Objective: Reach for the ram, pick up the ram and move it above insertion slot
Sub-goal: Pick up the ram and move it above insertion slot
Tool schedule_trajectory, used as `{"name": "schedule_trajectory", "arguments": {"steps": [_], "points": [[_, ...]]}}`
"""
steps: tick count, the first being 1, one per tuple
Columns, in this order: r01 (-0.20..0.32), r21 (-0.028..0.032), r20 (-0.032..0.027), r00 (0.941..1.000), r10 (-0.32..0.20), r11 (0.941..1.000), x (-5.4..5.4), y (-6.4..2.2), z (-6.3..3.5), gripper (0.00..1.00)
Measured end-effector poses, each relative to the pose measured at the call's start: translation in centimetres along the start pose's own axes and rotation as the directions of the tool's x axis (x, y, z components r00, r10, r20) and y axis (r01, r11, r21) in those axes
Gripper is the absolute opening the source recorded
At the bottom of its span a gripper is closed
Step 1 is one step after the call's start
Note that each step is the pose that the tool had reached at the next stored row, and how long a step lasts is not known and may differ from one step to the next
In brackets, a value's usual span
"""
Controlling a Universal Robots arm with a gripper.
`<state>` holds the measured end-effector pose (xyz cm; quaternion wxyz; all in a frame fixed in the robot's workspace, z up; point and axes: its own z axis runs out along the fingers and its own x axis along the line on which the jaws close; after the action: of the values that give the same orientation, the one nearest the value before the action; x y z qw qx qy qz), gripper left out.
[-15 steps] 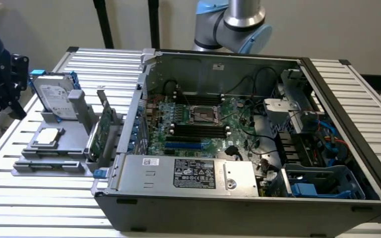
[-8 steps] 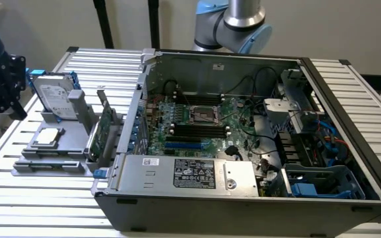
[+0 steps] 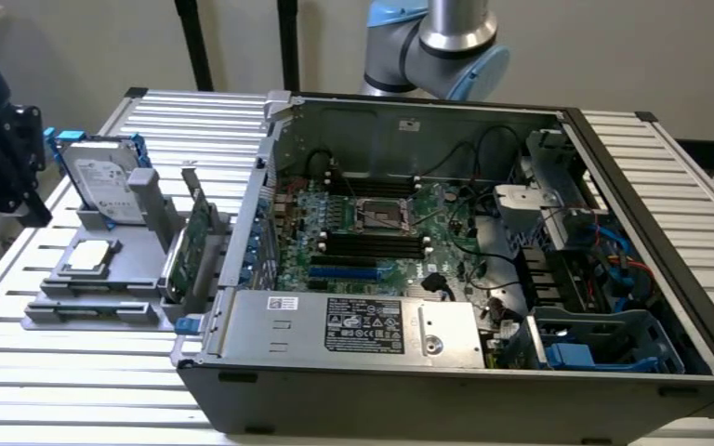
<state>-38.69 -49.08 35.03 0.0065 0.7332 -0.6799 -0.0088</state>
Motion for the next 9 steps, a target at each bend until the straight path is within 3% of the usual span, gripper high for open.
{"name": "schedule_trajectory", "arguments": {"steps": [4,9], "points": [[0.057,0.0034,-0.0014,0.9984,-0.057,0.9983,-0.01,0.07,0.15,0.11],[0.058,0.0110,-0.0017,0.9983,-0.058,0.9983,-0.04,0.44,0.21,0.18]]}}
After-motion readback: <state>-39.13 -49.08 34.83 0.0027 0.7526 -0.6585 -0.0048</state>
